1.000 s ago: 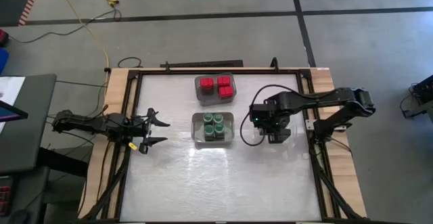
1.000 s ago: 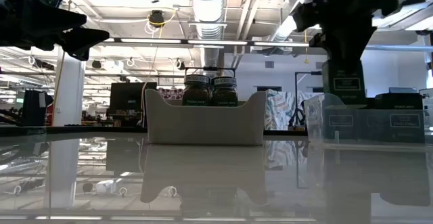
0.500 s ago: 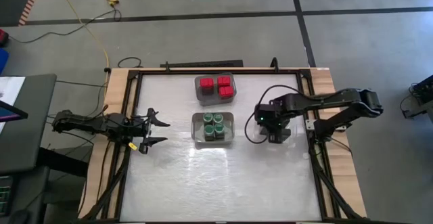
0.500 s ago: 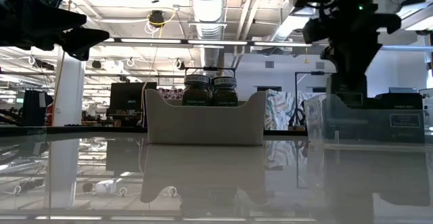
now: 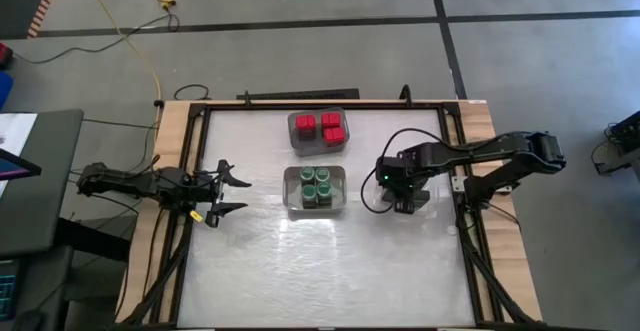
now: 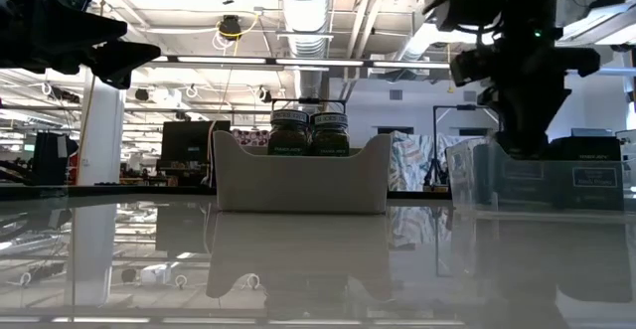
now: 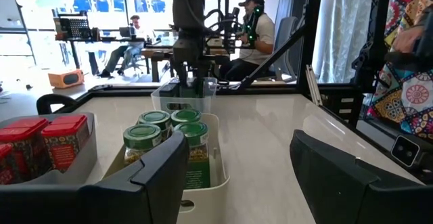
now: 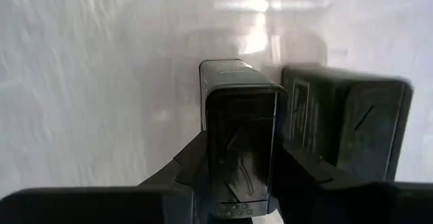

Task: Sort spices by type
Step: Put the black spice can into the transparent bin

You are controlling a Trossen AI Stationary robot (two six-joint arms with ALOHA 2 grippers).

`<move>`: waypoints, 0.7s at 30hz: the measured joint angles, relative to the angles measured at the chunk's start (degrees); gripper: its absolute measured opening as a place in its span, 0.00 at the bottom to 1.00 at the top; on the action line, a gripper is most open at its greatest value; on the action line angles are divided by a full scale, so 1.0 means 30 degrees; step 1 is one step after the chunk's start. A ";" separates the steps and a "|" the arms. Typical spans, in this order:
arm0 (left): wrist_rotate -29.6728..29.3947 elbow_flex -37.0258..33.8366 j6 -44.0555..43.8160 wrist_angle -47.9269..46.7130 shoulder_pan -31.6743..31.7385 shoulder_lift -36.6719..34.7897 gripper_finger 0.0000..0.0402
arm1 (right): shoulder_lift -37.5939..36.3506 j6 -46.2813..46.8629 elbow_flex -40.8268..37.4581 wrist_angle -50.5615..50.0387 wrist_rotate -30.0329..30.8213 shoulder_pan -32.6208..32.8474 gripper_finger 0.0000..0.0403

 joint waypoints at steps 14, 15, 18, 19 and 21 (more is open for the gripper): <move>-0.0003 -0.0001 0.0004 0.0000 0.0000 -0.0003 0.61 | 0.0000 -0.0004 -0.0076 0.0453 0.0005 0.0000 0.49; 0.0001 -0.0006 0.0007 0.0000 -0.0001 -0.0003 0.61 | 0.0000 -0.0003 -0.0076 0.0472 0.0005 0.0000 0.50; -0.0007 -0.0006 0.0007 0.0000 0.0006 -0.0005 0.61 | 0.0000 -0.0007 -0.0071 0.0574 0.0005 0.0000 0.49; -0.0001 -0.0006 0.0006 0.0000 0.0000 -0.0001 0.61 | 0.0000 -0.0003 -0.0069 0.0587 0.0005 0.0000 0.48; 0.0001 -0.0006 0.0000 0.0000 0.0006 -0.0007 0.61 | 0.0000 -0.0003 -0.0069 0.0566 0.0005 0.0000 0.45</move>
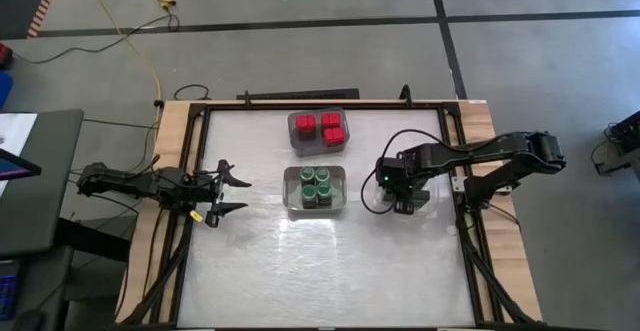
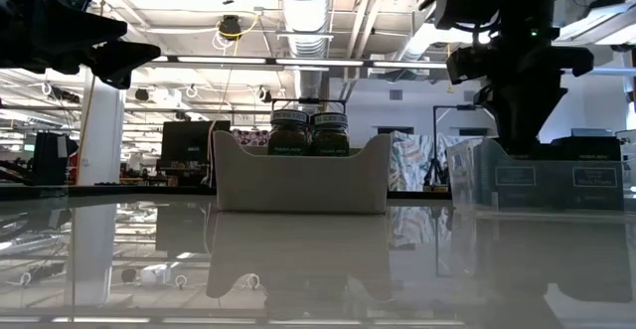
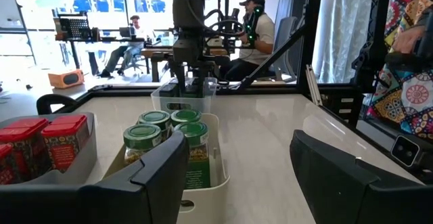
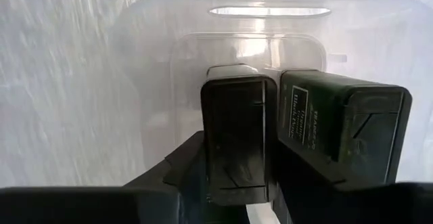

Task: Sort spices by type
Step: Put the black spice can into the transparent bin

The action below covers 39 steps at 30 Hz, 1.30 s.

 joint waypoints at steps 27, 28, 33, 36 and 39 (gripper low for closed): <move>-0.0007 0.0003 0.0007 0.0000 -0.0007 0.0007 0.61 | -0.0015 0.1894 0.0758 -0.1143 0.0015 0.0007 0.42; -0.0006 0.0000 0.0007 0.0000 -0.0006 0.0002 0.61 | -0.0015 0.1902 0.0516 -0.0722 0.0015 0.0007 0.43; -0.0007 0.0000 0.0007 0.0000 -0.0007 0.0007 0.61 | -0.0038 0.2164 -0.0275 0.0066 0.0271 0.0007 0.45; -0.0005 0.0002 0.0002 0.0000 -0.0007 0.0005 0.61 | -0.0127 0.2365 -0.0313 0.0130 0.0715 0.0007 0.44; 0.0000 0.0000 0.0007 0.0000 -0.0004 0.0003 0.61 | -0.0189 0.2368 -0.0335 0.0491 0.0821 0.0007 0.43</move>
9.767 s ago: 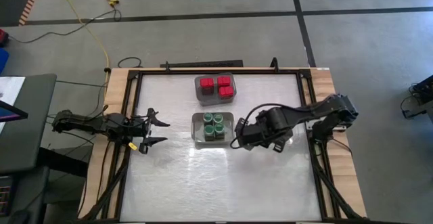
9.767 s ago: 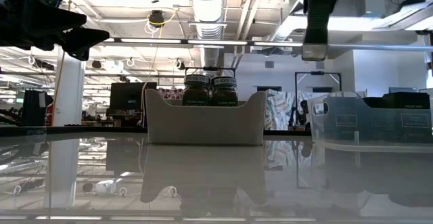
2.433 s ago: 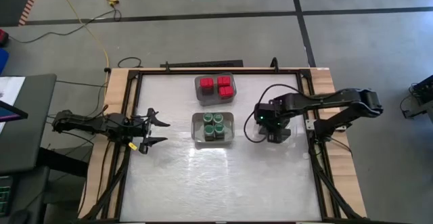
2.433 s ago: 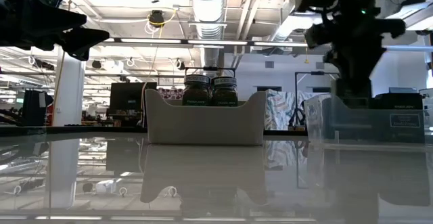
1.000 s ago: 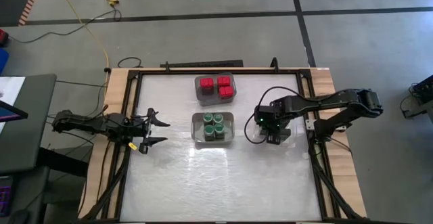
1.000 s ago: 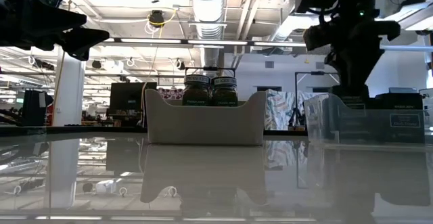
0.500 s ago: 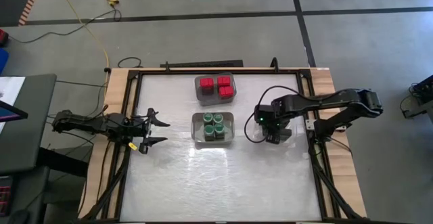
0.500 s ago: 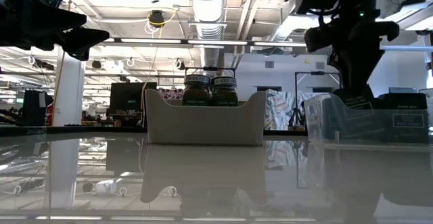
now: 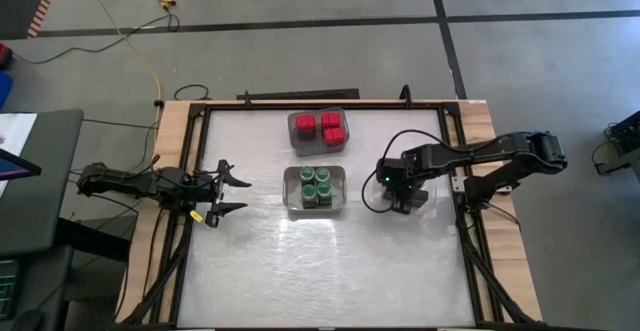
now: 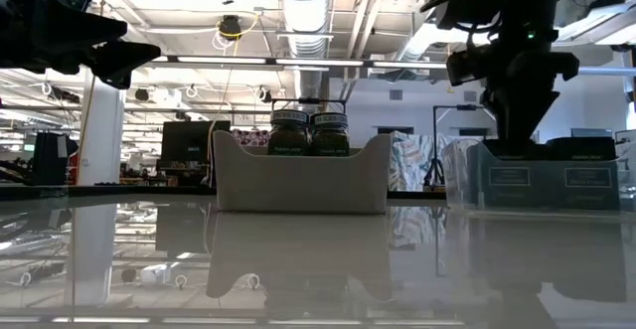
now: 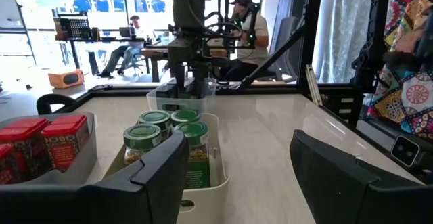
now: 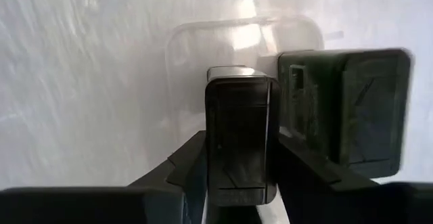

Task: Sort spices by type
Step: Put the black spice can into the transparent bin

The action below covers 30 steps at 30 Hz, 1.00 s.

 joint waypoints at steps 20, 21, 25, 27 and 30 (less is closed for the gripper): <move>-0.0006 0.0003 0.0000 0.0000 0.0000 0.0004 0.61 | 0.0022 -0.0029 -0.0015 0.0079 -0.0005 0.0051 0.46; 0.0000 0.0006 0.0000 0.0000 -0.0002 0.0004 0.61 | 0.0022 -0.0129 -0.0015 0.0084 -0.0031 0.0046 0.46; -0.0006 0.0006 -0.0001 0.0000 0.0003 0.0004 0.61 | 0.0022 -0.0401 -0.0015 0.0145 -0.0078 0.0044 0.49; -0.0001 0.0007 0.0000 0.0000 -0.0003 0.0004 0.61 | 0.0022 -0.0401 -0.0015 0.0137 -0.0085 0.0044 0.51; -0.0004 0.0003 0.0000 0.0000 0.0000 0.0004 0.61 | 0.0022 -0.0393 -0.0015 0.0215 -0.0092 0.0044 0.56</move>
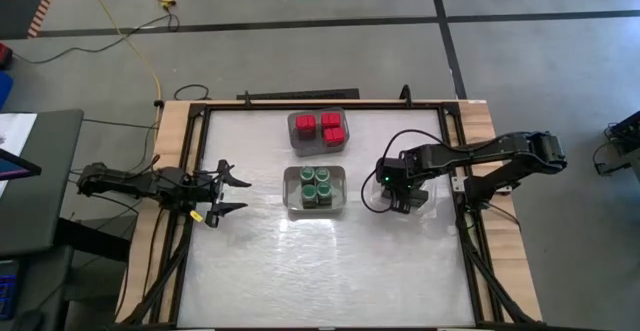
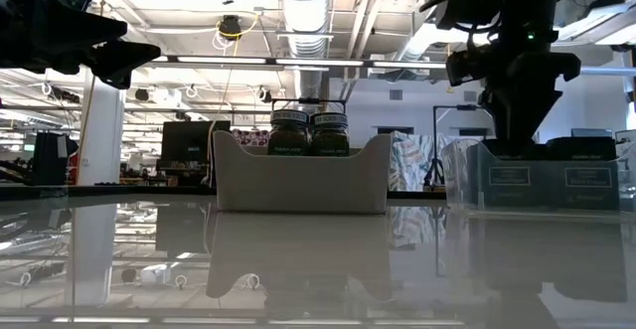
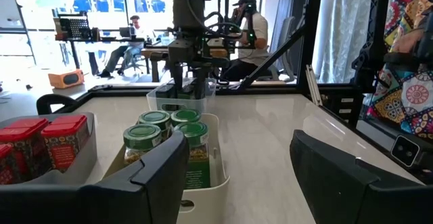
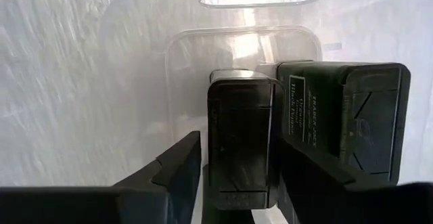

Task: Sort spices by type
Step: Put the black spice can into the transparent bin, then return to Home Position

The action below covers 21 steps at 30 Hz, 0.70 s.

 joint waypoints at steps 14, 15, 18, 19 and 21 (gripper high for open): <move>0.0004 0.0004 0.0000 0.0000 -0.0003 0.0000 0.61 | -0.0368 0.0527 0.0935 -0.1511 -0.0059 0.0006 0.62; 0.0003 -0.0003 0.0000 0.0000 0.0004 0.0000 0.61 | -0.0590 0.0581 0.1059 -0.1526 -0.0058 0.0038 0.62; 0.0003 0.0002 -0.0001 0.0000 0.0000 -0.0005 0.61 | -0.1427 0.1028 0.1263 -0.1644 -0.0061 0.0158 0.62; -0.0001 -0.0003 -0.0005 0.0000 0.0004 0.0000 0.61 | -0.1763 0.1228 0.1300 -0.1615 -0.0058 0.0225 0.62; 0.0004 0.0002 0.0000 0.0000 0.0001 -0.0007 0.61 | -0.2490 0.1746 0.1326 -0.1281 -0.0058 0.0353 0.62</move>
